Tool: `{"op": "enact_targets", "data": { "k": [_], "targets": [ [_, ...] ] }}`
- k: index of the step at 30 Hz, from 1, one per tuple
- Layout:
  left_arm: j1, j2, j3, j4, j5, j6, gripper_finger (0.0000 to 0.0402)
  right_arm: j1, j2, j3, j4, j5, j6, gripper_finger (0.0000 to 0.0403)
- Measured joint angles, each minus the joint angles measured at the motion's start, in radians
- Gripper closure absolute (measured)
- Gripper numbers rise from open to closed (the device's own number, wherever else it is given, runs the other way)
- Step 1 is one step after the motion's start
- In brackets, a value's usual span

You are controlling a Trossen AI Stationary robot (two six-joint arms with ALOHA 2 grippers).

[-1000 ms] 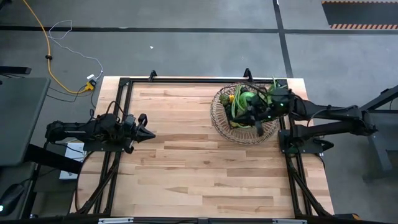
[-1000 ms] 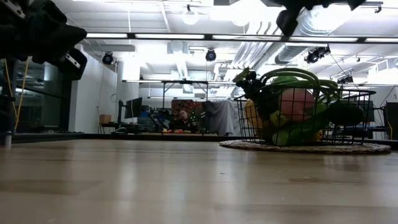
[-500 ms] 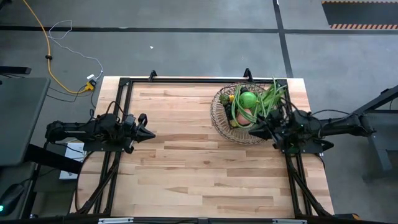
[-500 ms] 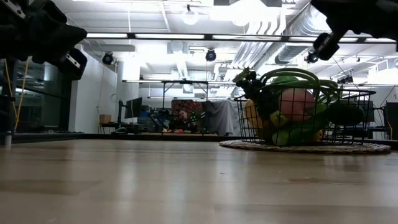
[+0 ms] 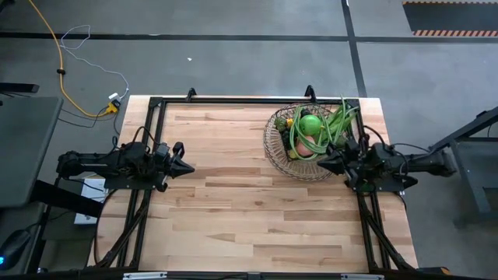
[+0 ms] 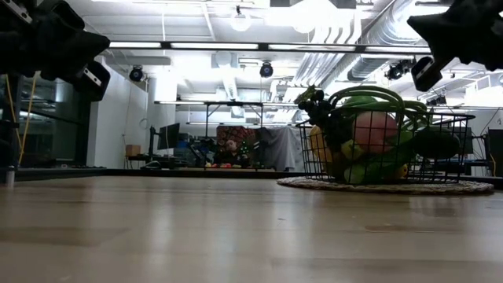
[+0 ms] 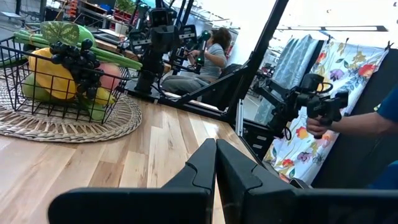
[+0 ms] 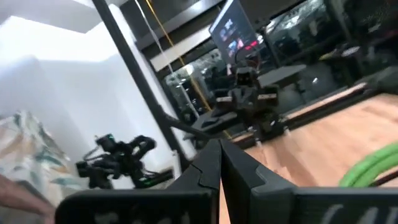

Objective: Build produce basket
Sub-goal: Return to Home Position

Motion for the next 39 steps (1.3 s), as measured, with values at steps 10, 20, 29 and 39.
{"op": "enact_targets", "data": {
  "k": [10, 20, 29, 39],
  "targets": [
    [0.0, 0.0, 0.0, 0.0, 0.0, 0.0, 0.0401, 0.026, -0.033, 0.0, -0.235, 0.251, -0.189, 0.0403],
    [0.0, 0.0, 0.001, 0.0, 0.001, 0.0, 0.0401, 0.026, -0.027, 0.0, -0.293, 0.244, -0.22, 0.0403],
    [0.0, 0.0, 0.001, 0.0, 0.001, 0.0, 0.0401, 0.026, -0.027, 0.0, -0.295, 0.239, -0.22, 0.0403],
    [0.0, 0.0, 0.001, 0.0, 0.001, 0.0, 0.0401, 0.026, -0.027, 0.0, -0.295, 0.239, -0.22, 0.0403]
  ]
}}
